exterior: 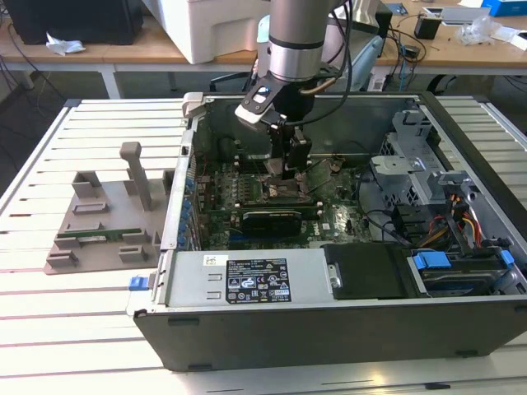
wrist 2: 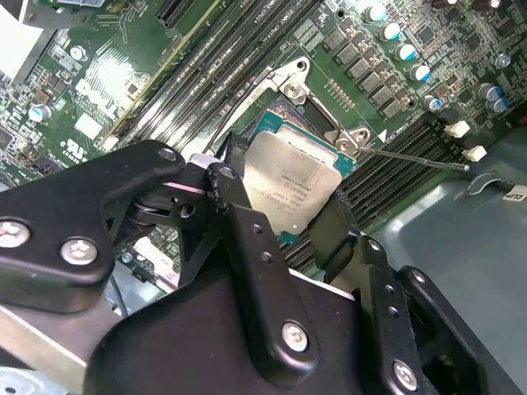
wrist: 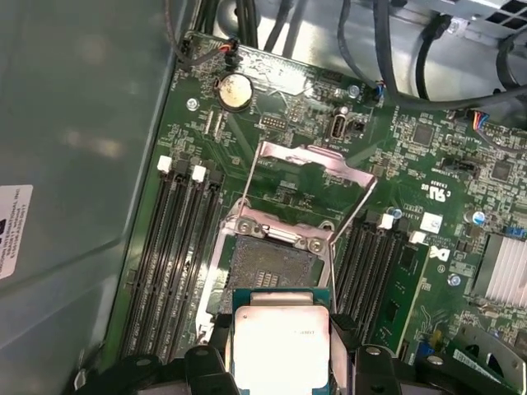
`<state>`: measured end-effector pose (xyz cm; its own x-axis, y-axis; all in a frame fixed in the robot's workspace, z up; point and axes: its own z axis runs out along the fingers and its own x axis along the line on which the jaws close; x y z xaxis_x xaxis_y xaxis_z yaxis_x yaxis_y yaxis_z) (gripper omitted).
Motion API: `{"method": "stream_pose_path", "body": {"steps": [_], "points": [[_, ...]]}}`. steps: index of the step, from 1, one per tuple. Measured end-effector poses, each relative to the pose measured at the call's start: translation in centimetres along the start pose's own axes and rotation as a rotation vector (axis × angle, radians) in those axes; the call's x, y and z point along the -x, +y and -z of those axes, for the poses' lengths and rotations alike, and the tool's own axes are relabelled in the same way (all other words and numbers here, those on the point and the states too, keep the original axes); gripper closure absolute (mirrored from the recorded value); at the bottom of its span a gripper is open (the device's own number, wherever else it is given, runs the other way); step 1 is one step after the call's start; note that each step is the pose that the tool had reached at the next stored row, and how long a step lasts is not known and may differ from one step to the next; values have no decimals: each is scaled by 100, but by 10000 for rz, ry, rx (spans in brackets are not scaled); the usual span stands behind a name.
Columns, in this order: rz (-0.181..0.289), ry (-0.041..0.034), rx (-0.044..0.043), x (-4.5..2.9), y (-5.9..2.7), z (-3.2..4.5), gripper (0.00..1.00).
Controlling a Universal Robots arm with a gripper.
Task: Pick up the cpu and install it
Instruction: 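Place the cpu into insertion slot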
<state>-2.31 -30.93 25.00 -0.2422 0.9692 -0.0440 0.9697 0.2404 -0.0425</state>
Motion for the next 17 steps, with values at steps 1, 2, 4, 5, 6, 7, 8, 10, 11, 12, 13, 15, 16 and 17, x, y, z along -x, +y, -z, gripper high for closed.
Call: {"method": "stream_pose_path", "body": {"steps": [1,2,4,5,6,7,8,10,11,12,13,15,16,17], "points": [[-72,-2,-5,0,0,0,45],[-120,-3,-7,0,0,0,45],[-438,-18,-29,0,0,-1,45],[-560,-25,-36,0,0,-1,45],[-915,-32,-59,0,0,-2,45],[-1162,-34,-73,0,0,-3,45],[-1526,-19,-90,0,1,-7,45],[-2254,14,-124,0,6,-16,45],[-2255,14,-137,1,32,-68,45],[-2256,14,-144,1,48,-102,45],[-2255,15,-150,-1,58,-177,45],[-2255,15,-150,-2,60,-206,45],[-2254,14,-150,-3,60,-219,45],[-2254,15,-150,-3,61,-231,45]]}}
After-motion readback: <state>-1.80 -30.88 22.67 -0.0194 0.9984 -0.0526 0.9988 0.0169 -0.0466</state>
